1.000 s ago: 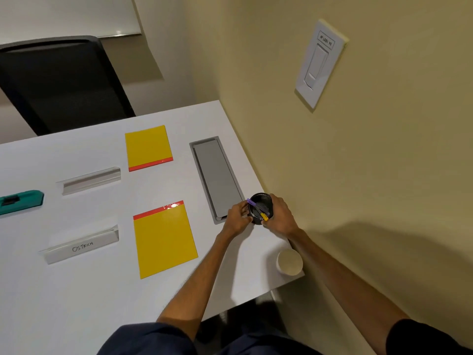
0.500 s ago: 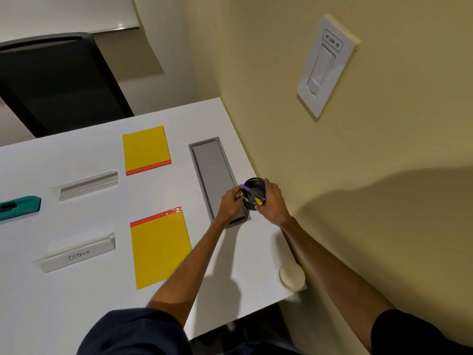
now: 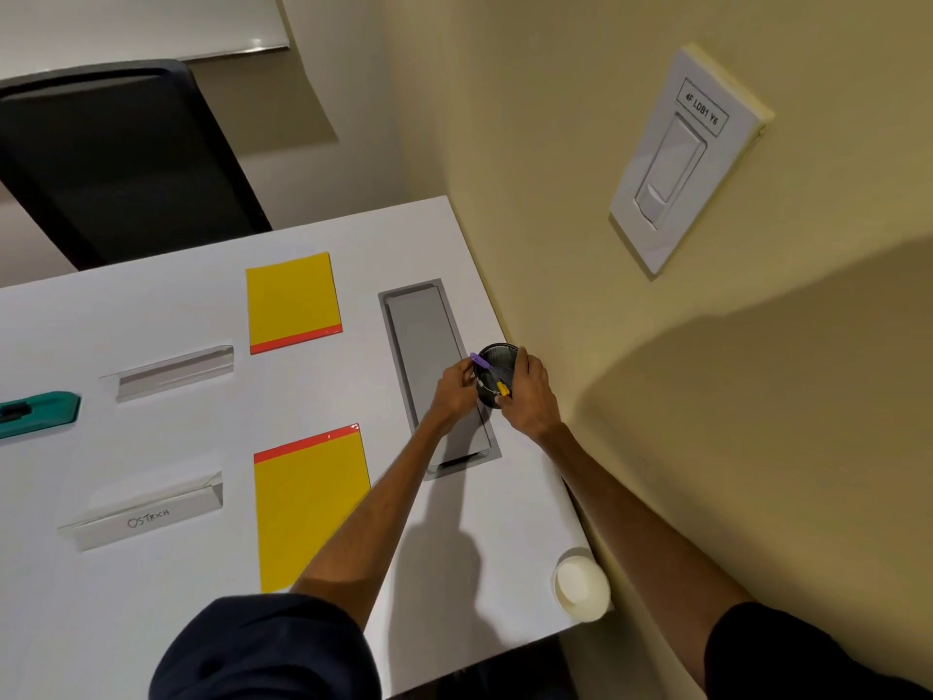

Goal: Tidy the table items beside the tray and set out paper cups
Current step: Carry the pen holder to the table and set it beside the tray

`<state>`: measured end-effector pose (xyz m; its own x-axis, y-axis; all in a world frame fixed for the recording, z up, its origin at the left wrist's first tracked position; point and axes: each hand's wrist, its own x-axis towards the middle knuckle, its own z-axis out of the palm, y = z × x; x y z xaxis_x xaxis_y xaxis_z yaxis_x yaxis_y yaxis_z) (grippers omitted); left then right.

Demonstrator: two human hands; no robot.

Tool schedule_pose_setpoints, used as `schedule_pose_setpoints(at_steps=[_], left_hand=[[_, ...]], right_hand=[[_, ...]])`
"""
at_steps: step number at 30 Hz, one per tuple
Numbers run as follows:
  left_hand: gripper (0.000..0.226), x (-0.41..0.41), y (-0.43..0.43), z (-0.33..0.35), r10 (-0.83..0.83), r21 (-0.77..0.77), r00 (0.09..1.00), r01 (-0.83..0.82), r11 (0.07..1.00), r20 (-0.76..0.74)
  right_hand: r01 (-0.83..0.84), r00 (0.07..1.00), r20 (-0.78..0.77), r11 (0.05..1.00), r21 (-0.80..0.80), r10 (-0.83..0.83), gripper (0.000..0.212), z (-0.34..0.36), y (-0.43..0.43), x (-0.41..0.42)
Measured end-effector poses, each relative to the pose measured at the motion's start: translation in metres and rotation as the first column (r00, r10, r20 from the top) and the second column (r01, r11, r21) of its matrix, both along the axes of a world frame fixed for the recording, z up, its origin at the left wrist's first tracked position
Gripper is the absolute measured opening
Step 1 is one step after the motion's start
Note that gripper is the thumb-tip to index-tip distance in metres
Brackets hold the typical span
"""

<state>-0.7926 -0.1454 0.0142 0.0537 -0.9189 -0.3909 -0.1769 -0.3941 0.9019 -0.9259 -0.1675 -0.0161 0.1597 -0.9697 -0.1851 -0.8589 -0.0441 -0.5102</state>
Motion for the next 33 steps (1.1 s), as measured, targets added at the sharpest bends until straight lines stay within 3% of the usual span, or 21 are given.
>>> schedule_pose_setpoints(at_steps=[7, 12, 19, 22, 26, 33], left_hand=[[0.070, -0.002, 0.003, -0.006, 0.002, 0.036, 1.000, -0.003, 0.999, 0.011], [0.070, 0.000, 0.008, -0.014, 0.033, 0.049, 0.999, -0.033, 0.998, 0.011], [0.071, 0.006, 0.040, -0.014, 0.003, 0.012, 0.998, -0.003, 1.000, 0.064], [0.066, 0.012, 0.059, -0.015, -0.033, -0.007, 0.989, 0.035, 0.999, 0.144], [0.053, 0.026, 0.092, -0.013, 0.060, -0.034, 0.982, -0.055, 0.998, 0.179], [0.036, 0.083, 0.152, -0.026, 0.202, -0.111, 0.932, -0.176, 0.978, 0.299]], right_hand=[[0.033, 0.999, 0.038, 0.999, 0.011, -0.034, 0.093, -0.008, 0.003, -0.001], [0.058, 0.998, -0.012, 0.995, -0.083, -0.059, 0.084, -0.008, 0.016, 0.007], [0.100, 0.993, -0.056, 0.992, -0.073, -0.104, 0.081, -0.005, 0.041, 0.008], [0.144, 0.988, -0.044, 0.985, -0.099, -0.148, 0.071, 0.001, 0.058, 0.010], [0.144, 0.989, -0.009, 0.973, -0.182, -0.148, 0.058, 0.006, 0.087, 0.024], [0.069, 0.995, 0.079, 0.990, -0.126, -0.059, 0.030, -0.004, 0.131, 0.070]])
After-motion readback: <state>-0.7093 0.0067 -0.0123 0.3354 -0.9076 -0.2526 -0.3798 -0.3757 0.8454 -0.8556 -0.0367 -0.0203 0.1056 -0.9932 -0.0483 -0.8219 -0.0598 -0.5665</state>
